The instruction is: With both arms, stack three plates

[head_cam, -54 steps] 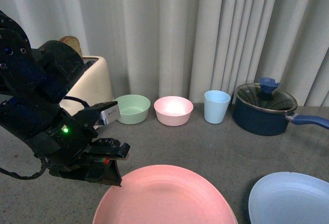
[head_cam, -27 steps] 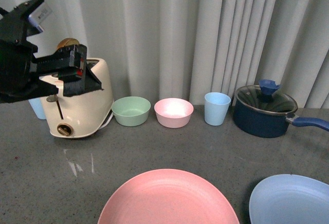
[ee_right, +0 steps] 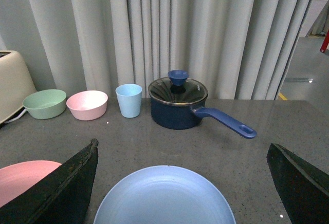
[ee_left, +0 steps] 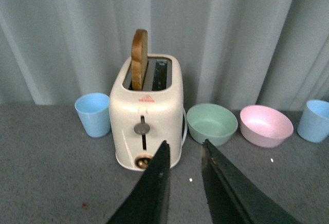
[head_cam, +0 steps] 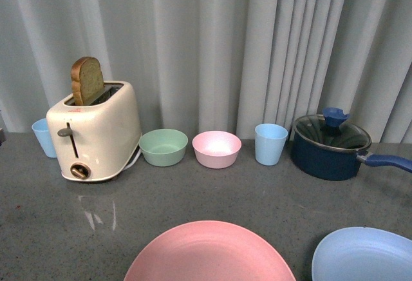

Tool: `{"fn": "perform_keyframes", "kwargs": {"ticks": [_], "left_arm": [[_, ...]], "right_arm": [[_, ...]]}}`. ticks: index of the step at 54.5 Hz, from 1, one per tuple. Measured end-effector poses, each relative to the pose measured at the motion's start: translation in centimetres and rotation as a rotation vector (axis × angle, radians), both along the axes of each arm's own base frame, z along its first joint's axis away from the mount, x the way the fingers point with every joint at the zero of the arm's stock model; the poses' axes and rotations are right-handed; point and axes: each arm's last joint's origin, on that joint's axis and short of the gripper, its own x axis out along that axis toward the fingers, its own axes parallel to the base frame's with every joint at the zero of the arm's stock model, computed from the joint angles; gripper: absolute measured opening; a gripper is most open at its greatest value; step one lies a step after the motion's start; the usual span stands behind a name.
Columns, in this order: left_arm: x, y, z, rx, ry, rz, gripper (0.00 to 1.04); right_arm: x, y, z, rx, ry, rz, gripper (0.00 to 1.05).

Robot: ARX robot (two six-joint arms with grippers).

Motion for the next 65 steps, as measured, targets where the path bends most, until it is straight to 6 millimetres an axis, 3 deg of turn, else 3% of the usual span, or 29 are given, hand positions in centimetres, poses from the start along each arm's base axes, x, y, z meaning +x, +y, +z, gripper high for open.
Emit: {"fn": "perform_keyframes", "kwargs": {"ticks": [11,26,65], "left_arm": [[-3.2,1.4,-0.3,0.002,-0.01,0.014,0.04],[-7.0,1.5,-1.7,0.002,-0.002,0.008,0.04],[-11.0,1.5,-0.4,0.002,-0.04,0.008,0.04]], "right_arm": [[0.0,0.0,0.0,0.0,0.0,0.0,0.97],[0.0,0.0,0.0,0.0,0.0,0.0,0.97],[0.0,0.0,0.0,0.0,0.0,0.0,0.97]]}}
